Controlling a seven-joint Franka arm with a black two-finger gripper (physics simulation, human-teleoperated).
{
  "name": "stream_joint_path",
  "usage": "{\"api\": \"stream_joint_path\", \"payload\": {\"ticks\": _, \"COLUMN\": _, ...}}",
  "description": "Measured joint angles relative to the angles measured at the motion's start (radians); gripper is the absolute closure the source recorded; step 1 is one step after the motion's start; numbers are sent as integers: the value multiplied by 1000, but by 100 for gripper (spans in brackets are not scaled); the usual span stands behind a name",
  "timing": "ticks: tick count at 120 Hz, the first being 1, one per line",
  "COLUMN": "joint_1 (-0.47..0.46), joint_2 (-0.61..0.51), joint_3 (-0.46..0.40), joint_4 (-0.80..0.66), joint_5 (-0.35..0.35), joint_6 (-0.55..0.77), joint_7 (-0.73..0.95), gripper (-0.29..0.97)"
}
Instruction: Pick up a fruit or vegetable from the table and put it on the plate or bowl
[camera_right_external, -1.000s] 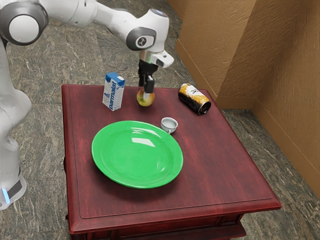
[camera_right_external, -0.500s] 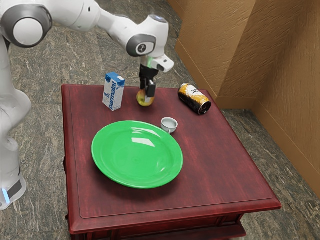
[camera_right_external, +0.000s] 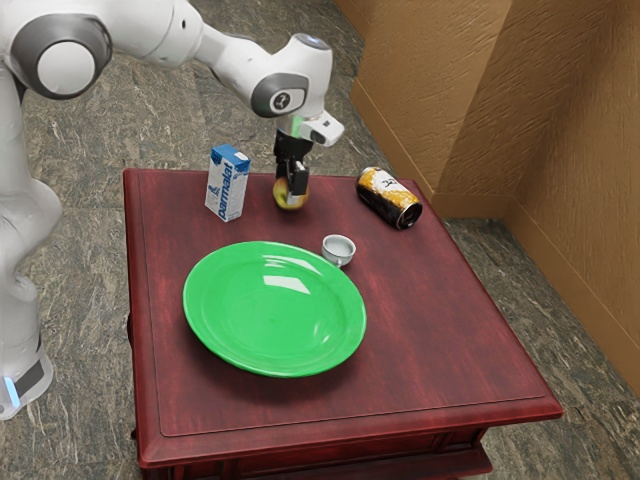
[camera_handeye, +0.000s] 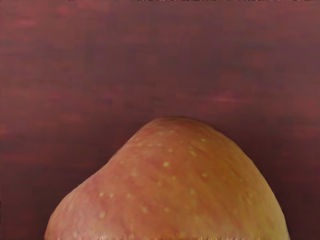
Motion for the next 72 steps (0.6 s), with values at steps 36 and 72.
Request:
{"api": "stream_joint_path", "payload": {"ticks": 36, "joint_1": 5, "joint_2": 14, "joint_3": 0, "joint_4": 0, "joint_5": -13, "joint_6": 34, "joint_7": -1, "gripper": 2}}
{"api": "stream_joint_path", "payload": {"ticks": 72, "joint_1": -40, "joint_2": 33, "joint_3": 0, "joint_4": -7, "joint_5": -28, "joint_6": 46, "joint_7": -1, "gripper": 4}}
